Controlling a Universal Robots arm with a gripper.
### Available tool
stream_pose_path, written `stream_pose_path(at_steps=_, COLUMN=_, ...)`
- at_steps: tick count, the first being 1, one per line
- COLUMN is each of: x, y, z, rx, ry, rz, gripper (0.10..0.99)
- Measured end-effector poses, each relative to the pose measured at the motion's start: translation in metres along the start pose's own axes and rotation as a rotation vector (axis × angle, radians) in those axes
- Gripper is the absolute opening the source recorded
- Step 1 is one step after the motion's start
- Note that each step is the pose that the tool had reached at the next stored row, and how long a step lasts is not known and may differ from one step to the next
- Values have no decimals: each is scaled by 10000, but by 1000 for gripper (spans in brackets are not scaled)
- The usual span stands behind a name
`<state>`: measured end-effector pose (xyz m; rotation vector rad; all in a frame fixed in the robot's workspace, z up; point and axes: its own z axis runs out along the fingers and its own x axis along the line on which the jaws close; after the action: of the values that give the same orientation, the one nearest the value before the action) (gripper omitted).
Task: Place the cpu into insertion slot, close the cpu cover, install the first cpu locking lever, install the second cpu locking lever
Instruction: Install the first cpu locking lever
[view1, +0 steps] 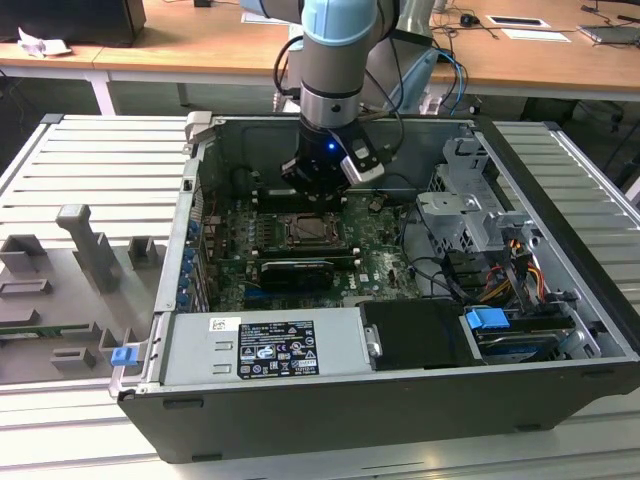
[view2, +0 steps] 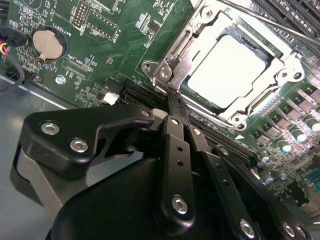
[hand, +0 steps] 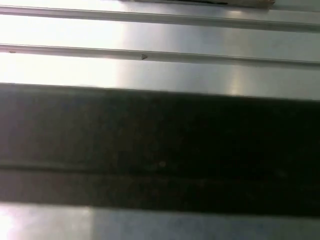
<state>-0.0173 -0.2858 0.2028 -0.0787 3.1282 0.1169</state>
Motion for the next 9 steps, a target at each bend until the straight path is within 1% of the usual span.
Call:
stream_pose_path(at_steps=2, x=-3, y=-2, z=10, rx=46, ry=5, rz=-1, gripper=106)
stream_pose_path(at_steps=3, x=-4, y=-3, z=14, rx=52, ry=7, rz=-1, gripper=106)
stream_pose_path(at_steps=7, x=-6, y=-2, z=19, rx=51, ry=6, rz=0, gripper=106)
stream_pose_path(at_steps=9, x=-7, y=0, z=3, rx=45, ry=-1, rz=-1, gripper=106)
